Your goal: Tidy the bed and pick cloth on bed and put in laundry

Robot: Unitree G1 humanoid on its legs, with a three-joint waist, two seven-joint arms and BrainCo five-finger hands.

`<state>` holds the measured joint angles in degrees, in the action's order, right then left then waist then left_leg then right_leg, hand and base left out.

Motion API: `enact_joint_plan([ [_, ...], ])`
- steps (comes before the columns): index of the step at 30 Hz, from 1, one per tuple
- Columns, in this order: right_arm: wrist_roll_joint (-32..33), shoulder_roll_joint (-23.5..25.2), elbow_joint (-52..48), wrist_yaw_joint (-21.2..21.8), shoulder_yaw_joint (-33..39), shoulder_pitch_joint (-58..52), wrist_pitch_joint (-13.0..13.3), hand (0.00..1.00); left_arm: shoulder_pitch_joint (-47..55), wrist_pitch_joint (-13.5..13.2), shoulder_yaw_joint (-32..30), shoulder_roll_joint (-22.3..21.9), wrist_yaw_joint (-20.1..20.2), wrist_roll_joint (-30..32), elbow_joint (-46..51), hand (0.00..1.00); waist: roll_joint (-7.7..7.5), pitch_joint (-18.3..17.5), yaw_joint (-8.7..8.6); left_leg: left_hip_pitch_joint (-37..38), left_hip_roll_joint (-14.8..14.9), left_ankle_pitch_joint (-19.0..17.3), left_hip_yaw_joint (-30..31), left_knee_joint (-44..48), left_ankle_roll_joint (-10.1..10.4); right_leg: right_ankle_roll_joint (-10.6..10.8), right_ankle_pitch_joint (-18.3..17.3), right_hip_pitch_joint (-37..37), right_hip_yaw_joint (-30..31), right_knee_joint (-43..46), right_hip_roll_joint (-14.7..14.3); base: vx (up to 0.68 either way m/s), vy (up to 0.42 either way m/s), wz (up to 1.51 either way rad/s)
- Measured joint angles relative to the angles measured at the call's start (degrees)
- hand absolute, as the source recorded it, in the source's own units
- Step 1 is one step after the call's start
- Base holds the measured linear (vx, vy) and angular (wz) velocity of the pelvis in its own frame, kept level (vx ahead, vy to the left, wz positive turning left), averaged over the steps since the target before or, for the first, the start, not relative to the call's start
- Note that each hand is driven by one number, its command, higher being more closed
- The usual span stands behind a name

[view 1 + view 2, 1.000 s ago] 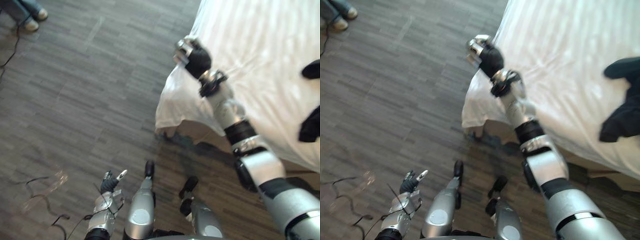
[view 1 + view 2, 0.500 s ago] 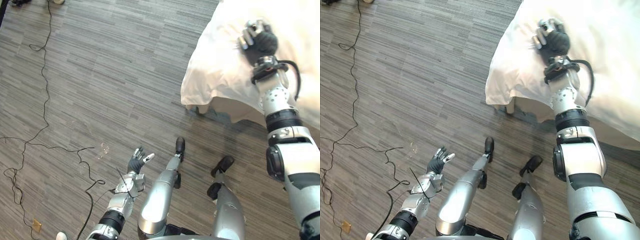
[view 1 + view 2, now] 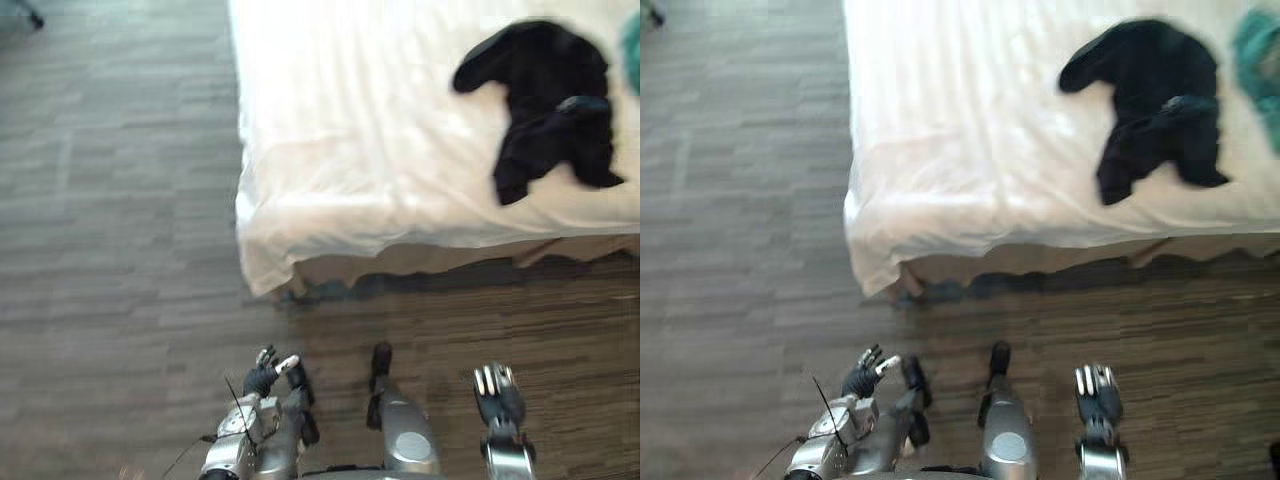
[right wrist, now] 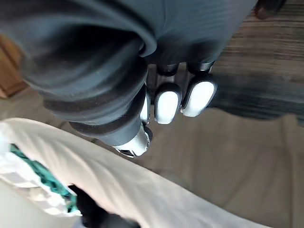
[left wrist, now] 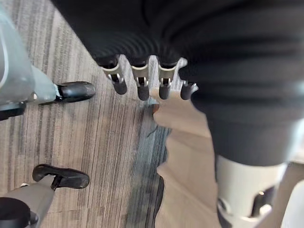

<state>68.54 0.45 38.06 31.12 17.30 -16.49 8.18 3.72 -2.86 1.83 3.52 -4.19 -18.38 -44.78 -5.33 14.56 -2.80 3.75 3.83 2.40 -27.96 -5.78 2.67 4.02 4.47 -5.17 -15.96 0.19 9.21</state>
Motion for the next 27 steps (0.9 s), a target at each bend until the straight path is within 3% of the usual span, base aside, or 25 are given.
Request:
enact_joint_plan([
  [1, -4.4, 0.3, 1.0, -0.5, -2.0, 0.7, 0.1, 0.00, 1.2, 0.2, -0.9, 0.1, -1.3, 0.1, -0.5, 0.00, 0.93, -1.6, 0.46, 1.7, 1.0, -0.9, -3.2, 0.0, 1.0, -2.0, -1.3, 0.0, -2.6, 2.3, 0.1, 0.14, -0.083, -1.37],
  [2, -9.4, 0.4, 2.7, -1.5, -3.6, 1.7, -0.5, 0.00, 1.6, 0.7, -1.5, 0.2, -2.5, 0.0, -0.7, 0.00, 0.01, -3.1, 0.47, 3.9, 1.0, -1.5, -5.6, 0.0, 1.8, -2.6, -0.4, 0.4, -4.3, 3.8, 0.6, 0.13, -0.059, -1.22],
  [6, -21.2, -0.5, 7.9, -4.6, -4.2, 2.7, -2.3, 0.00, -0.5, 1.5, -1.3, -0.8, -5.3, 0.7, -2.5, 0.00, 2.72, -4.1, -0.15, 8.5, 3.1, -3.5, -8.6, 1.5, 4.2, -2.4, 0.0, 4.4, -2.1, 0.8, -2.2, 0.07, -0.094, -0.57],
  [8, -31.1, -1.0, 10.9, -8.5, -4.5, 2.9, -3.3, 0.00, -1.2, 2.4, -2.8, -0.2, -7.6, -1.0, -4.5, 0.00, 2.64, -4.4, 0.61, 5.5, 8.5, -9.0, -7.7, 19.1, 5.4, -2.1, -0.2, 6.2, 2.2, -0.9, -3.3, 0.05, -0.104, -0.91],
  [10, -40.3, -3.1, 13.9, -12.4, -6.1, 3.8, -2.7, 0.00, -0.8, 3.1, -5.3, 0.0, -8.4, -4.0, -6.0, 0.00, 2.27, -4.5, 0.55, -0.1, 11.6, -9.3, -0.6, 34.6, 5.7, -2.4, -0.4, 5.9, 6.6, 0.3, -4.0, 0.07, -0.149, -1.27],
  [11, -49.5, -6.2, 16.8, -15.1, -7.5, 4.8, -1.7, 0.00, -0.1, 3.7, -8.2, -0.6, -8.0, -6.3, -8.5, 0.00, 3.73, -4.3, 1.19, -3.1, 11.5, -11.7, 8.7, 40.8, 4.3, -2.3, -0.4, 5.6, 11.9, 0.5, -5.1, 0.07, -0.021, -1.72],
  [13, -54.1, -8.5, 19.0, -17.0, -7.5, 6.1, -1.5, 0.00, 1.4, 3.7, -11.8, -0.2, -6.6, -7.8, -11.2, 0.00, 5.10, -4.5, 1.36, -2.2, 9.9, -13.6, 15.0, 39.2, 1.8, -1.9, -0.1, 4.8, 18.8, 0.3, -6.8, 0.02, 0.194, -2.02],
  [15, -59.4, -9.8, 19.0, -18.9, -7.8, 6.4, -0.6, 0.00, 4.3, 2.2, -16.2, 0.9, -4.9, -13.0, -12.0, 0.00, 4.97, -4.6, 2.36, 1.6, 6.5, -15.3, 23.0, 28.4, -1.0, -1.5, -0.4, 2.5, 29.3, -0.1, -9.3, -0.06, 0.236, -2.60],
  [16, -60.4, -10.2, 18.9, -18.9, -8.2, 6.4, -0.4, 0.00, 4.8, 2.0, -17.2, 1.0, -4.5, -14.0, -12.0, 0.00, 4.88, -4.8, 2.74, 2.6, 5.6, -16.0, 24.9, 25.4, -1.8, -1.5, -0.4, 1.4, 31.2, -0.5, -9.8, -0.08, 0.191, -2.52],
  [17, -61.5, -11.8, 18.9, -18.7, -9.2, 6.2, -0.1, 0.00, 5.4, 1.6, -18.4, 0.7, -4.3, -15.7, -12.1, 0.00, 7.88, -7.1, 3.00, 4.1, 6.4, -19.8, 26.9, 18.2, -4.2, -1.6, -0.3, -1.9, 31.0, -1.0, -11.5, -0.08, 0.196, -2.09],
  [18, -62.0, -11.8, 19.8, -18.8, -9.1, 6.6, -0.4, 0.00, 4.1, 1.1, -20.5, 1.0, -3.6, -16.9, -12.7, 0.00, 6.08, -6.6, 2.10, 5.9, 6.1, -21.0, 24.0, 15.0, 2.4, -1.7, -0.4, -7.1, 27.5, 5.8, -10.9, -0.07, 0.216, -1.70],
  [19, -62.0, -11.4, 19.6, -18.7, -9.0, 6.0, -0.7, 0.00, 3.0, 1.1, -21.6, 1.7, -3.6, -17.0, -13.4, 0.00, 5.62, -5.8, 1.72, 6.6, 4.5, -20.9, 22.5, 14.7, 2.2, -1.1, 0.0, -7.4, 26.9, 6.3, -9.5, -0.08, 0.242, -1.10],
  [20, -62.0, -11.2, 19.7, -18.9, -8.8, 4.4, -1.0, 0.00, 2.3, 1.6, -22.9, 1.9, -3.7, -16.9, -14.5, 0.00, 5.21, -6.2, 1.55, 8.3, 3.8, -20.9, 20.6, 14.6, 2.3, -1.9, 1.1, -6.7, 24.9, 5.1, -8.3, -0.03, 0.261, -0.97],
  [21, -61.7, -10.6, 19.6, -19.7, -7.8, 2.3, -0.9, 0.00, 2.5, 2.4, -24.1, 0.9, -3.6, -16.2, -15.4, 0.00, 5.93, -7.6, 1.20, 10.0, 3.3, -20.9, 17.3, 13.9, 2.3, -3.4, 1.9, -6.2, 19.7, 3.5, -6.3, 0.03, 0.308, -1.34],
  [22, -60.9, -9.9, 19.5, -19.9, -6.4, 2.0, -0.5, 0.00, 2.2, 3.2, -24.9, 0.3, -3.7, -14.5, -16.0, 0.00, 6.13, -7.8, 1.08, 11.3, 3.1, -20.9, 13.4, 13.7, 2.4, -6.4, 4.0, -6.8, 15.3, 3.8, -5.0, 0.06, 0.297, -1.37],
  [24, -60.6, -9.9, 19.5, -20.2, -6.1, 2.0, 0.4, 0.00, 2.6, 4.1, -25.1, -0.1, -4.4, -11.2, -16.1, 0.00, 6.15, -7.9, 1.01, 12.1, 2.6, -20.9, 8.4, 13.9, 2.4, -9.7, 7.7, -8.1, 5.5, 6.2, -2.8, 0.03, 0.188, -1.28],
  [25, -60.3, -10.3, 19.6, -19.8, -6.1, 2.7, 0.9, 0.00, 3.0, 4.3, -25.1, -1.0, -4.5, -7.4, -16.1, 0.00, 6.54, -7.8, 1.12, 12.1, 3.5, -20.9, 5.4, 14.4, 2.3, -8.9, 2.1, -11.2, -3.3, 16.3, -2.9, 0.05, 0.061, -1.03],
  [27, -60.1, -10.0, 19.6, -19.1, -6.2, 2.5, 2.4, 0.00, 3.0, 4.4, -24.3, -0.9, -3.6, -4.2, -16.1, 0.00, 6.37, -7.8, 0.43, 12.7, 3.5, -20.9, 5.0, 15.1, 2.3, -8.5, -4.5, -11.5, -5.8, 24.1, -3.5, 0.13, 0.018, -0.56],
])
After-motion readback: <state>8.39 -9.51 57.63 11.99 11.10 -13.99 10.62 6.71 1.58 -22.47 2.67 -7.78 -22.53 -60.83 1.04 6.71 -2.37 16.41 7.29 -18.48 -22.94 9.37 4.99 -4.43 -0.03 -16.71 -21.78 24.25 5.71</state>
